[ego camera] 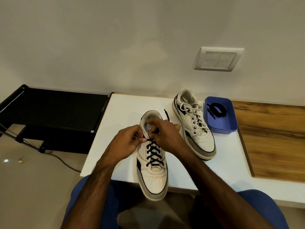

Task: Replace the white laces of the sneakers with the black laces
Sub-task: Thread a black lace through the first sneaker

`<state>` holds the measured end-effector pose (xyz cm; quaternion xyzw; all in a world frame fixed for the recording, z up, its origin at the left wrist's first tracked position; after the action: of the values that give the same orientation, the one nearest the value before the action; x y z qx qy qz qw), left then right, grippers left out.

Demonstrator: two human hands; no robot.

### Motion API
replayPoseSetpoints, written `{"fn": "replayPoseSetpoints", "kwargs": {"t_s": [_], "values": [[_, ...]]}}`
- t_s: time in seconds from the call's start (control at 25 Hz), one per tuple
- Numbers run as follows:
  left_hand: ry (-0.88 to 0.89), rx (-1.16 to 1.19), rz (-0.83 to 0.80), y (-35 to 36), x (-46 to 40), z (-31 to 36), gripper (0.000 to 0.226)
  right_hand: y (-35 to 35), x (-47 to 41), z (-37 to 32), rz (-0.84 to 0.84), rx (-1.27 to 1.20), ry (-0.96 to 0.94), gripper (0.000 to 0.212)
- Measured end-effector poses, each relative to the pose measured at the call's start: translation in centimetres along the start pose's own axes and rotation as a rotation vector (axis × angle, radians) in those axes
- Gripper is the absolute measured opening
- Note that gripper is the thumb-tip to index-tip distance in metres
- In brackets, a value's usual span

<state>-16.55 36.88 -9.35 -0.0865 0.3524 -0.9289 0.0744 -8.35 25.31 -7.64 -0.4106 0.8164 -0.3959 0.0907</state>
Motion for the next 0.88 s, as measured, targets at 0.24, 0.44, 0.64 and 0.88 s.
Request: {"fn": "replayPoseSetpoints", "kwargs": {"t_s": [0.24, 0.44, 0.64, 0.88], "values": [[0.053, -0.083, 0.048, -0.5, 0.2, 1.1, 0.018, 0.2, 0.8, 0.1, 0.003, -0.067, -0.040, 0.035], [0.089, 0.328, 0.246, -3.9, 1.3, 1.4, 0.019, 0.3, 1.0, 0.3, 0.026, -0.004, -0.029, 0.037], [0.141, 0.938, 0.527, -9.1, 3.6, -1.1, 0.024, 0.1, 1.2, 0.4, 0.025, 0.003, -0.053, 0.039], [-0.036, -0.173, -0.106, -1.1, 1.0, -0.5, 0.022, 0.4, 1.2, 0.6, 0.025, -0.037, -0.105, 0.043]]}}
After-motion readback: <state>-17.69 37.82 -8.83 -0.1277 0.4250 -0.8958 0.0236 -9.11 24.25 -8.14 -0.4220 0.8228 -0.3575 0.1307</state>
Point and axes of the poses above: each hand's wrist, its own x-axis away from the middle knuckle, its own y-axis out of the palm, z = x × y, the point moved 9 cm from there along -x, towards the middle knuckle, and after that the axes turned 7 degrees about -z, right-handed, at the moved point
